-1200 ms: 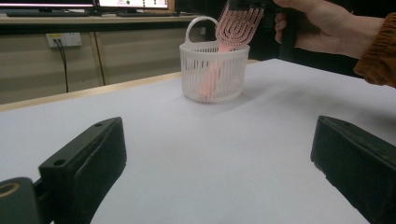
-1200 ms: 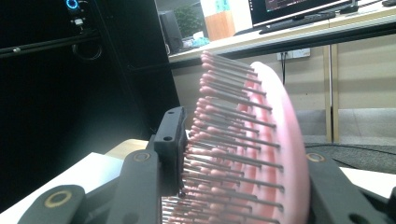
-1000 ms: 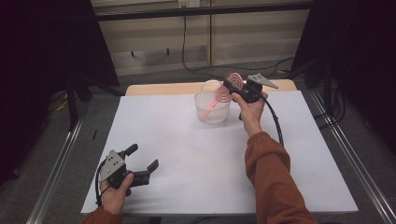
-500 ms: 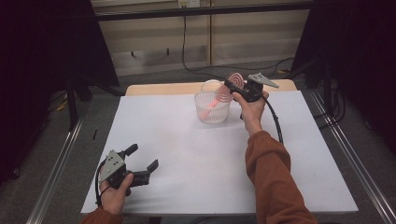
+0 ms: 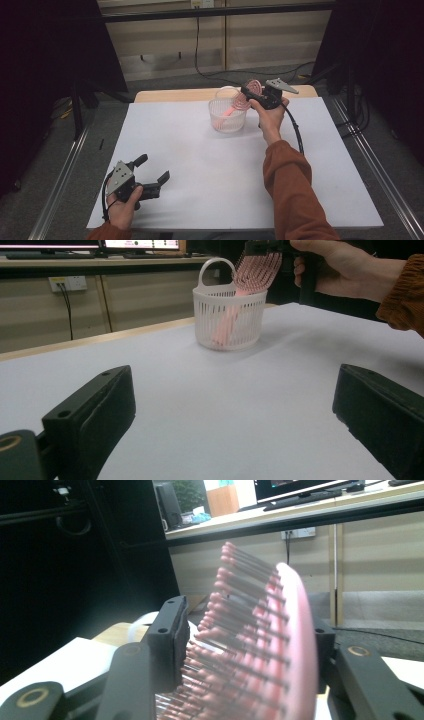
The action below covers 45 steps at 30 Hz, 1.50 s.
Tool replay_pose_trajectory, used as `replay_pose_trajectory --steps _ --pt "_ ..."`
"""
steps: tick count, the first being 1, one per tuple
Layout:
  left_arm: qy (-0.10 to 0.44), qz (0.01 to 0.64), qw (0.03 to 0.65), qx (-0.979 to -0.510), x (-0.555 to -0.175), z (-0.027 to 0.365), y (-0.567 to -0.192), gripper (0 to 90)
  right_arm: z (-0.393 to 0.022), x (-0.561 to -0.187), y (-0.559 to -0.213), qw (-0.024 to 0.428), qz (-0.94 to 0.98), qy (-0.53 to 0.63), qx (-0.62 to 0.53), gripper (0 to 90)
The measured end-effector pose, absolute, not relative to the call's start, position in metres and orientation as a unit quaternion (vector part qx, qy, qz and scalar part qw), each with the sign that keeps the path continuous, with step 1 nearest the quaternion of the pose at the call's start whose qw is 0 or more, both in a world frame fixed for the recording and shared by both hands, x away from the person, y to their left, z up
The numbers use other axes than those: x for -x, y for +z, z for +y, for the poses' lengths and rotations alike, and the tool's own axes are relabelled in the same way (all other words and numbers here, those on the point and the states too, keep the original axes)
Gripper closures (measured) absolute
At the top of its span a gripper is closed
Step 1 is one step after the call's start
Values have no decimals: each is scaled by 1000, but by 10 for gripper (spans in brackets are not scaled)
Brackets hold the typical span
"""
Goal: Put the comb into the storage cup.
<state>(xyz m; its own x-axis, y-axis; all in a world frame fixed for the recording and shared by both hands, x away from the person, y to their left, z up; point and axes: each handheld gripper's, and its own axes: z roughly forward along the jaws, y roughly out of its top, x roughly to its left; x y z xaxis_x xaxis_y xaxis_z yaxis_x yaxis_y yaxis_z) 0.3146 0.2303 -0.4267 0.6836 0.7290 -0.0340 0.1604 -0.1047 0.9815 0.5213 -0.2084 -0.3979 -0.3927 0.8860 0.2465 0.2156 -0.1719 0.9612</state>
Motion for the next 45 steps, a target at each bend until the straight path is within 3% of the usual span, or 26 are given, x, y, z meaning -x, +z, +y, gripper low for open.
replay_pose_trajectory --steps 12,35,45 --pt "241 316 589 -703 -315 230 -427 36 -213 -521 -398 281 585 588 -483 433" --pt "241 316 590 -703 -315 230 -427 36 -219 -517 -393 272 593 582 -486 117" --pt "242 314 591 -703 -315 231 -427 36 -223 -514 -387 287 594 576 -482 47"
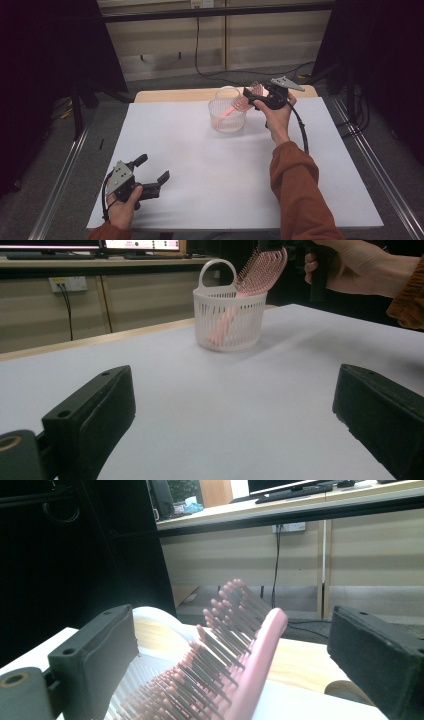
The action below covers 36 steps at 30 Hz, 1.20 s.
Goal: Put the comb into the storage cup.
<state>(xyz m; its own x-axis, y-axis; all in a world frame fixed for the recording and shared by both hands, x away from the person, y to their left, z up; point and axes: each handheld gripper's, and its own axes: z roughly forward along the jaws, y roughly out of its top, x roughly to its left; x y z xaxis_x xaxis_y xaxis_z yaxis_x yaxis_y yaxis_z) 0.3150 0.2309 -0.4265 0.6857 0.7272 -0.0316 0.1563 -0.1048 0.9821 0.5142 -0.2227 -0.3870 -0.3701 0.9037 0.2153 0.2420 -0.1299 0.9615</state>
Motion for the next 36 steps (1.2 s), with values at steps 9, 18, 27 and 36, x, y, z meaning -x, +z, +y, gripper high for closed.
replay_pose_trajectory --steps 9,18,27,36 --pt "243 315 592 -701 -315 231 -426 36 -227 -509 -380 290 595 578 -477 20" --pt "241 324 596 -694 -316 232 -427 36 -228 -500 -375 289 601 579 -469 3" --pt "247 336 597 -686 -318 235 -428 36 -229 -494 -371 291 605 582 -460 0" --pt "246 349 598 -678 -320 237 -429 36 -228 -486 -367 292 605 586 -452 0"
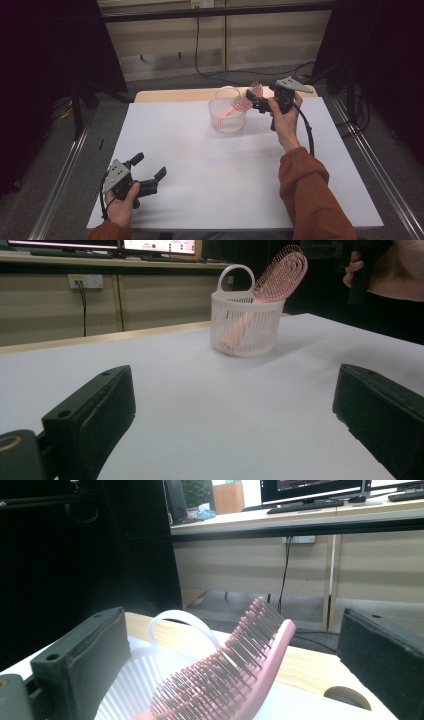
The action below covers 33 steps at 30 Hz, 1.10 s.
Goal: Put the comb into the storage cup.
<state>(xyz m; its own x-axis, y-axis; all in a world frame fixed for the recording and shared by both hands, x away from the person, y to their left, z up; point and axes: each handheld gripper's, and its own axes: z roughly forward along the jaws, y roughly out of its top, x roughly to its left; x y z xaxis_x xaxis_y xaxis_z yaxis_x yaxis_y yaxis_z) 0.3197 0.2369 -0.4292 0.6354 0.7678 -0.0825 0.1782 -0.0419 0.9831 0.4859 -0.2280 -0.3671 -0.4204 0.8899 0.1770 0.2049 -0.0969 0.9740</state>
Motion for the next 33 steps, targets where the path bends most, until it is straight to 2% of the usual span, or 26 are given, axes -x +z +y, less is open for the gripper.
replay_pose_trajectory --steps 23,33 --pt "261 358 600 -666 -312 246 -426 36 -241 -450 -376 304 604 582 -451 0" --pt "263 366 605 -656 -311 247 -425 36 -241 -429 -367 319 607 583 -435 0"
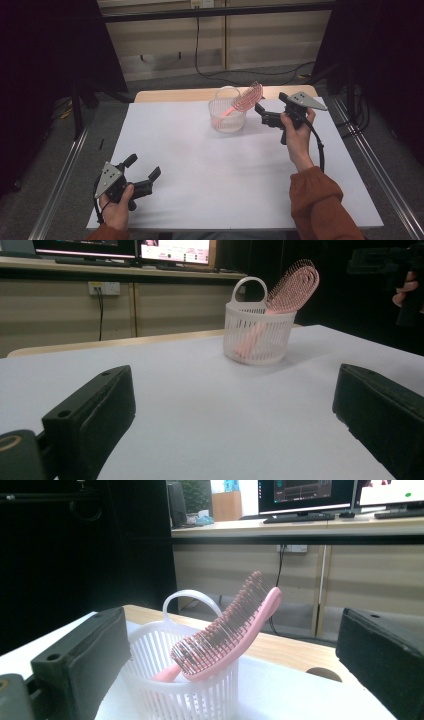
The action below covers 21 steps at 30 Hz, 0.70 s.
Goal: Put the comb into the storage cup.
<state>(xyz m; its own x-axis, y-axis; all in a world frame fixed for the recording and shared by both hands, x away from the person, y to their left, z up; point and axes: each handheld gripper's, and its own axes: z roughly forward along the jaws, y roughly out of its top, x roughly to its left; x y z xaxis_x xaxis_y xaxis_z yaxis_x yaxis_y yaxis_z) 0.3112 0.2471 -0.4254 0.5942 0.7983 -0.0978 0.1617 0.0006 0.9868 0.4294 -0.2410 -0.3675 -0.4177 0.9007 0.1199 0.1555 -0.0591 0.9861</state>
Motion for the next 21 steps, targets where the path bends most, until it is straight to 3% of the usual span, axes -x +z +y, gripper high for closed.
replay_pose_trajectory --steps 21 --pt "272 378 608 -643 -309 249 -424 36 -245 -391 -374 344 618 564 -426 2"
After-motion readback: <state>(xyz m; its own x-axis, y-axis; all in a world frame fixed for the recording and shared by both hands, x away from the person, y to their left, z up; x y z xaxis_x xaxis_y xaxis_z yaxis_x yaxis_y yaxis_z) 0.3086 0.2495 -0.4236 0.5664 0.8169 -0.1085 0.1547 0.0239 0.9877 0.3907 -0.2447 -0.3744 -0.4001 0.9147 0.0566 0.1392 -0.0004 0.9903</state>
